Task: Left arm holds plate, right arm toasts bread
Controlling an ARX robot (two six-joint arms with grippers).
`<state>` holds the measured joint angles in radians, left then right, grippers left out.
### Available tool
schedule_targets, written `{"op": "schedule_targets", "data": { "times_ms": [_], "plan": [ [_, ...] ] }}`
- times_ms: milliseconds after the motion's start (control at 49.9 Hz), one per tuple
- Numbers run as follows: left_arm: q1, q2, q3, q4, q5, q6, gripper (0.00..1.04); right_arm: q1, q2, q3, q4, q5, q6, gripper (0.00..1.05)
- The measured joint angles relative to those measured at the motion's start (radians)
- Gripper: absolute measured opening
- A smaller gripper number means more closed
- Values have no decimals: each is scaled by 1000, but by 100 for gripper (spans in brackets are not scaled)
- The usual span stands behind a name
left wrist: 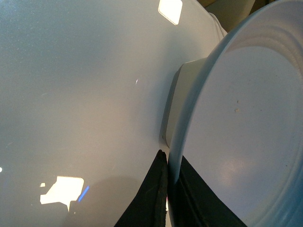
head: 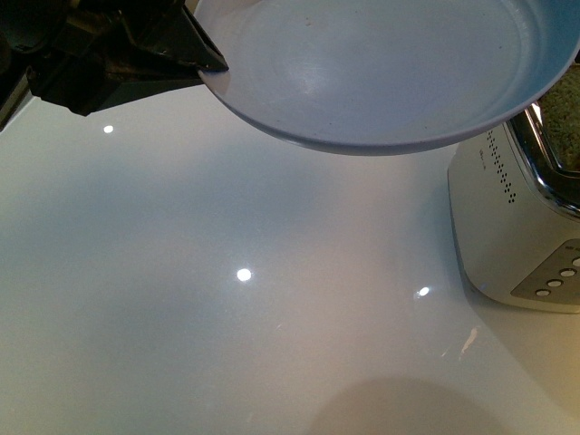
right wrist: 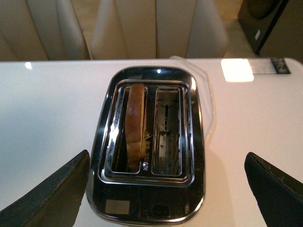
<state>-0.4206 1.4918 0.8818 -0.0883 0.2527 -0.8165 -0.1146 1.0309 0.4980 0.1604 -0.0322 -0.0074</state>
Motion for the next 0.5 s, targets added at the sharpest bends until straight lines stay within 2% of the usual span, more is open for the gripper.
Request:
{"op": "schedule_targets", "data": {
  "times_ms": [60, 120, 180, 341, 421, 461, 501],
  "plan": [
    [0, 0, 0, 0, 0, 0, 3, -20, -71, -69, 136, -62, 4, 89],
    [0, 0, 0, 0, -1, 0, 3, -22, -109, -124, 267, -80, 5, 83],
    [0, 0, 0, 0, 2, 0, 3, -10, -148, -192, 406, -88, 5, 71],
    [0, 0, 0, 0, 0, 0, 3, 12, -205, -277, 431, -64, 6, 48],
    [0, 0, 0, 0, 0, 0, 3, 32, -258, -322, 426, -43, 6, 29],
    [0, 0, 0, 0, 2, 0, 3, 68, -282, -336, 418, 13, 6, 21],
    [0, 0, 0, 0, 1, 0, 3, 85, -297, -347, 413, 23, 7, 16]
  ]
}}
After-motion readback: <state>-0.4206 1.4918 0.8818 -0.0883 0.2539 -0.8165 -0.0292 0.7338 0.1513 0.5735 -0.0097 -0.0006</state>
